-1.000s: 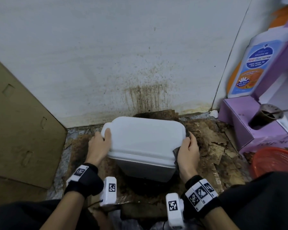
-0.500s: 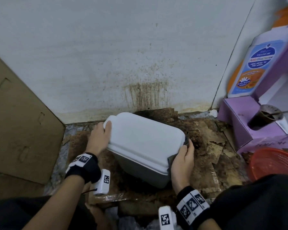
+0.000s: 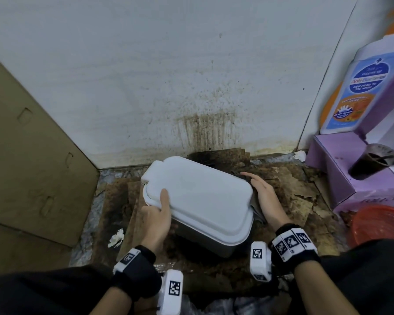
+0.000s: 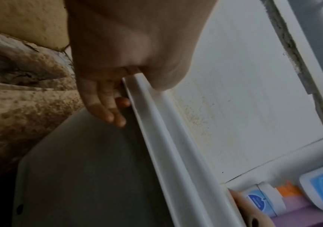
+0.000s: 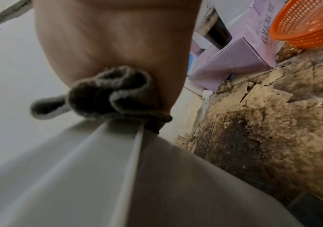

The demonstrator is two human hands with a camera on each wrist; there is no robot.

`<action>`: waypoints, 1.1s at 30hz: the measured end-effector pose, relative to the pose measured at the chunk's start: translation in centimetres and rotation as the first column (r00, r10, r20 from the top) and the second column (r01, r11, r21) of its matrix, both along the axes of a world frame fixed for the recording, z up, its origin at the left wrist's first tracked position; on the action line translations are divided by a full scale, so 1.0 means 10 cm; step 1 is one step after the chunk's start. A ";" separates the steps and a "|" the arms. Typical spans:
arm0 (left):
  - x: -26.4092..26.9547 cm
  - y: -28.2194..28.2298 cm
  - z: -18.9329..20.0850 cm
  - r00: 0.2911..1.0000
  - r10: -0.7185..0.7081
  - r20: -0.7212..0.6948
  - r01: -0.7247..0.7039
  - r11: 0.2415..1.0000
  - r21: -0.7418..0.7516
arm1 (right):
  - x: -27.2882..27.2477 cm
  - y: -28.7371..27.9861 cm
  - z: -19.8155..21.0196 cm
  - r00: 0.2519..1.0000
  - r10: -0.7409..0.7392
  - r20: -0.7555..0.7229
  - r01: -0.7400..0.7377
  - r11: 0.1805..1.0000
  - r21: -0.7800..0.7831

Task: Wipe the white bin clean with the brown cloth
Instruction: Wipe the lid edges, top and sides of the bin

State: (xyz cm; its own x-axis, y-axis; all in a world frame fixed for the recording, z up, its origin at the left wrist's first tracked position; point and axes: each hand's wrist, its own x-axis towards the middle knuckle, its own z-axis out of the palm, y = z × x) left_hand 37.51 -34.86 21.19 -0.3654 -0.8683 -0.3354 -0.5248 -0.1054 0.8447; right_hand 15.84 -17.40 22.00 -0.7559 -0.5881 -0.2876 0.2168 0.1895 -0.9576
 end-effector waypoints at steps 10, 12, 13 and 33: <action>-0.11 -0.50 -0.09 0.979 -0.164 -0.117 0.158 0.986 -0.057 | 0.32 0.12 -0.04 0.987 -0.146 0.060 0.152 0.982 -0.108; -0.20 -0.67 -0.06 0.967 -0.232 -0.107 0.229 0.973 -0.037 | 0.56 0.12 -0.09 0.960 -0.265 0.088 0.275 0.951 -0.143; -0.24 -0.76 -0.06 0.958 -0.278 -0.073 0.277 0.961 -0.013 | 0.69 0.10 -0.12 0.944 -0.310 0.112 0.324 0.934 -0.151; -0.09 -0.27 -0.17 0.933 -0.329 -0.145 0.345 0.932 0.107 | 0.25 -0.12 -0.19 0.987 0.102 0.121 -0.104 0.995 0.007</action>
